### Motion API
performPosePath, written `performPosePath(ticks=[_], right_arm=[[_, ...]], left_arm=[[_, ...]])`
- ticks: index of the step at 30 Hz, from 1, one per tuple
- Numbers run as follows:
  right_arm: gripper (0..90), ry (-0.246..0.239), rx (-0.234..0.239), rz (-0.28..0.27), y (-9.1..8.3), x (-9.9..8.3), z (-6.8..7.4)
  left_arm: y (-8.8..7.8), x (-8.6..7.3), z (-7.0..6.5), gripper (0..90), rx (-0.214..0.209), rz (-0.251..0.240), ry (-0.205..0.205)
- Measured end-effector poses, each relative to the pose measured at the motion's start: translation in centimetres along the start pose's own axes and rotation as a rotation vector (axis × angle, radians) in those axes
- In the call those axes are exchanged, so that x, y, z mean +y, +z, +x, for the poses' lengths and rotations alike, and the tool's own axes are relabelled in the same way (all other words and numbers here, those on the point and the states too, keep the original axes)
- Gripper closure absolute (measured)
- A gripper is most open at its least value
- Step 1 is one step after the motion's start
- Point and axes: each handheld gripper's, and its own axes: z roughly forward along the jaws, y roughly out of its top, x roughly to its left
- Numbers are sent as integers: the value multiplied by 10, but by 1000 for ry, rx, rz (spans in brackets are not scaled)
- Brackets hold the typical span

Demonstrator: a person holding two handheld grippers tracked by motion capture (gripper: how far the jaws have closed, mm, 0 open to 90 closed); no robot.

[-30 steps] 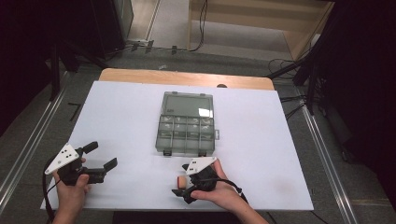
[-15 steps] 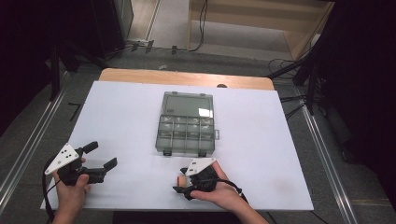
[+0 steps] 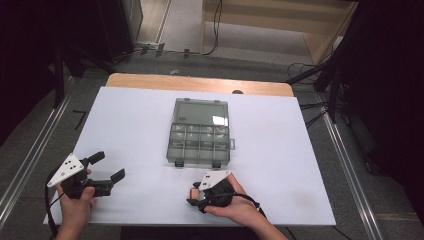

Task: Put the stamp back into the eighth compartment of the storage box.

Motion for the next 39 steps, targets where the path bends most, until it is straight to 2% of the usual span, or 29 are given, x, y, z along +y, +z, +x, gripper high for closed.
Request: performPosePath(ticks=[4,15,26,39], right_arm=[[479,3,-6,-3,0,0,-1],[483,13,-8,-10,-2,0,-1],[483,56,1,-48,-12,1,-9],[483,58,0,-73,-19,3,-13]], left_arm=[[0,0,0,3,0,0,1],[-1,0,1,3,-1,-3,2],[0,-1,1,3,-2,-2,-2],[0,-1,1,3,0,-8,-2]])
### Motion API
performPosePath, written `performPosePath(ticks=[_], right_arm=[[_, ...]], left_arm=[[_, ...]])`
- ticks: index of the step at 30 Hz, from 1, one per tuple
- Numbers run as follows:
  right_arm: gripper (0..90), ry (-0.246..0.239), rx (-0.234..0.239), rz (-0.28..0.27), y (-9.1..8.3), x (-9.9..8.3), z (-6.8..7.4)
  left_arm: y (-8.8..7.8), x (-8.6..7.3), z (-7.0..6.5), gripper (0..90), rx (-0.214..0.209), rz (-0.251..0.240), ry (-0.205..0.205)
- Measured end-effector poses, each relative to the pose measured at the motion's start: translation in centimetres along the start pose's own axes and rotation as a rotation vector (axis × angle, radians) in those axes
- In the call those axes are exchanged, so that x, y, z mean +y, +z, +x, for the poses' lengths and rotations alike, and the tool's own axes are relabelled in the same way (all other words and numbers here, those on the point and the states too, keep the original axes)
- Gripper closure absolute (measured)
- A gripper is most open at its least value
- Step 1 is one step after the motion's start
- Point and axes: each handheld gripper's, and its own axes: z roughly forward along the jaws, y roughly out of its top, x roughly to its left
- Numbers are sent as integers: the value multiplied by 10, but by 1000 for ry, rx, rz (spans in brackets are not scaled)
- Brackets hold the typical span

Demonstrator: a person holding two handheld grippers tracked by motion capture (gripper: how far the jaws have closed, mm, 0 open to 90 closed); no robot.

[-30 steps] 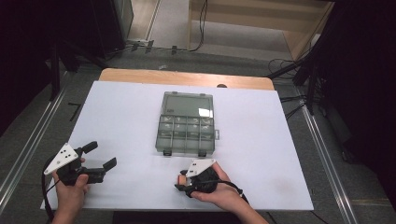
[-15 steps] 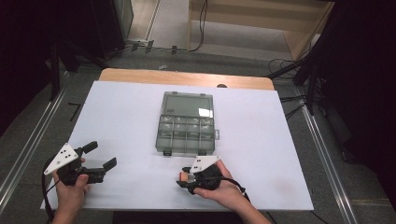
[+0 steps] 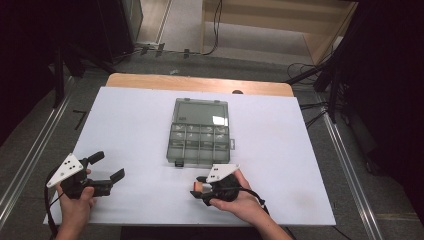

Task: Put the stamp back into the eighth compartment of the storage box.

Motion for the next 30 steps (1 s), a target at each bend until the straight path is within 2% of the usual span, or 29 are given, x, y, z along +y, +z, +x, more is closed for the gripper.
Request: performPosePath(ticks=[30], right_arm=[[484,41,-11,-58,-25,7,-15]], left_arm=[[0,0,-2,3,-1,1,12]])
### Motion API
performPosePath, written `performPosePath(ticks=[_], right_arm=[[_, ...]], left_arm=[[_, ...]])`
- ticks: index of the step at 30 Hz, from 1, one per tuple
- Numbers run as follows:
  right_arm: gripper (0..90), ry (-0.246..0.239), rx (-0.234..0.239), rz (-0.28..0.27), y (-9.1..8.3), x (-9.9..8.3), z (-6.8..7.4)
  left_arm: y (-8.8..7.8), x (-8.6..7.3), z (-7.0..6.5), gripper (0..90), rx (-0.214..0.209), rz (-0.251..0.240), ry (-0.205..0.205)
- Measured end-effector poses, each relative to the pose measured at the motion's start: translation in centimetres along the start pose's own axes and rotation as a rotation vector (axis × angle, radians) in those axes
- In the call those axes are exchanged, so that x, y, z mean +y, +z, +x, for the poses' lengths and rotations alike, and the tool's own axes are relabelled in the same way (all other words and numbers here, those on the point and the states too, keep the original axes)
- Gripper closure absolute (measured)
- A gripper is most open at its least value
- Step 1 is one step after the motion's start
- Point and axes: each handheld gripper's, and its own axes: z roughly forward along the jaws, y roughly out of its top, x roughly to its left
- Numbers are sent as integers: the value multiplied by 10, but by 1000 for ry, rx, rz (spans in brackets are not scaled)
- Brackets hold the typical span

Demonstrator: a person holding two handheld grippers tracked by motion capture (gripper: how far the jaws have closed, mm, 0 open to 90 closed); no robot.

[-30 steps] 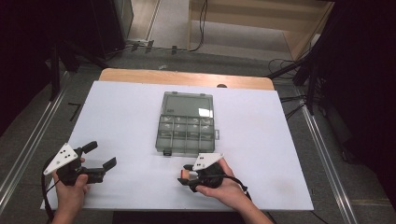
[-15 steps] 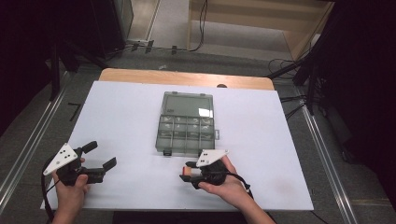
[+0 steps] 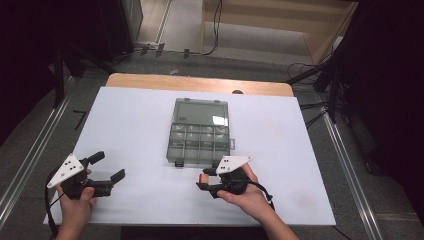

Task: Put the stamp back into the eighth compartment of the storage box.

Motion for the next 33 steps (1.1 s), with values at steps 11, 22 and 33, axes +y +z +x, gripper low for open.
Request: performPosePath(ticks=[11,22,33], right_arm=[[484,10,-5,-11,-4,1,-3],[485,15,-3,-18,-7,2,-7],[485,34,-17,-33,-11,3,-13]], left_arm=[[0,0,0,3,-1,-4,-3],[1,0,0,3,-3,-4,-4],[0,-1,1,3,-3,-4,-8]])
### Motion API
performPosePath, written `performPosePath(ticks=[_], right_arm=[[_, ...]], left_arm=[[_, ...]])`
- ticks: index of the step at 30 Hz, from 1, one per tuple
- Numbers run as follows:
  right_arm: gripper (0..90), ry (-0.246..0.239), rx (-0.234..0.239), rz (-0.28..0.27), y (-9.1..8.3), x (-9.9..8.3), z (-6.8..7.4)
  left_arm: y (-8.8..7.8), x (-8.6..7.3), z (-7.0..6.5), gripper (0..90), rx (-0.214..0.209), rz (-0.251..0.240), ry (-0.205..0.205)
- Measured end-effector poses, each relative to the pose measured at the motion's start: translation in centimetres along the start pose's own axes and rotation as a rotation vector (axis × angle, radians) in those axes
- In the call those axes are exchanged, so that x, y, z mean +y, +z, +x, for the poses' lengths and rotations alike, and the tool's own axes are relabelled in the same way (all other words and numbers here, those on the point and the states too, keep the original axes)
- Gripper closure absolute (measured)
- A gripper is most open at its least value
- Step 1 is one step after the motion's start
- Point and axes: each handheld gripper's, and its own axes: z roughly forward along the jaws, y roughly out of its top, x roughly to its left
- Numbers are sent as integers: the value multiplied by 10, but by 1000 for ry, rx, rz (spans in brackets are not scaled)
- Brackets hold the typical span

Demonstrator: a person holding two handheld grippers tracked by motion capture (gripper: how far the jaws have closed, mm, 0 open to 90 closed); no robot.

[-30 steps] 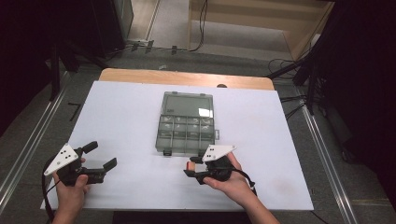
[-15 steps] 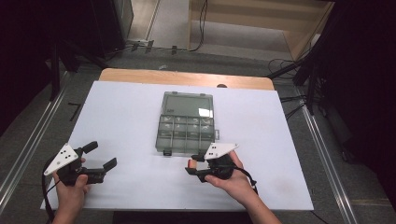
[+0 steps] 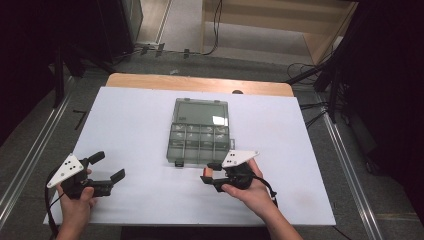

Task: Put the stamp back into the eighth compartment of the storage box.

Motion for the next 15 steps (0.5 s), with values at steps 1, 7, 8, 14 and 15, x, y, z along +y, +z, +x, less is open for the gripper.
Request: performPosePath(ticks=[1,7,8,14,15], right_arm=[[485,2,-2,-2,0,0,0],[485,14,-11,-8,-3,1,-4],[485,14,-12,-10,-4,1,-5],[485,29,-21,-17,-7,2,-9],[485,35,-21,-21,-7,2,-9]], left_arm=[[0,0,0,3,0,0,0],[-1,0,0,3,0,-3,1],[-1,0,0,3,0,-5,1],[0,0,-1,3,0,-1,3],[0,1,-1,3,0,-2,4]])
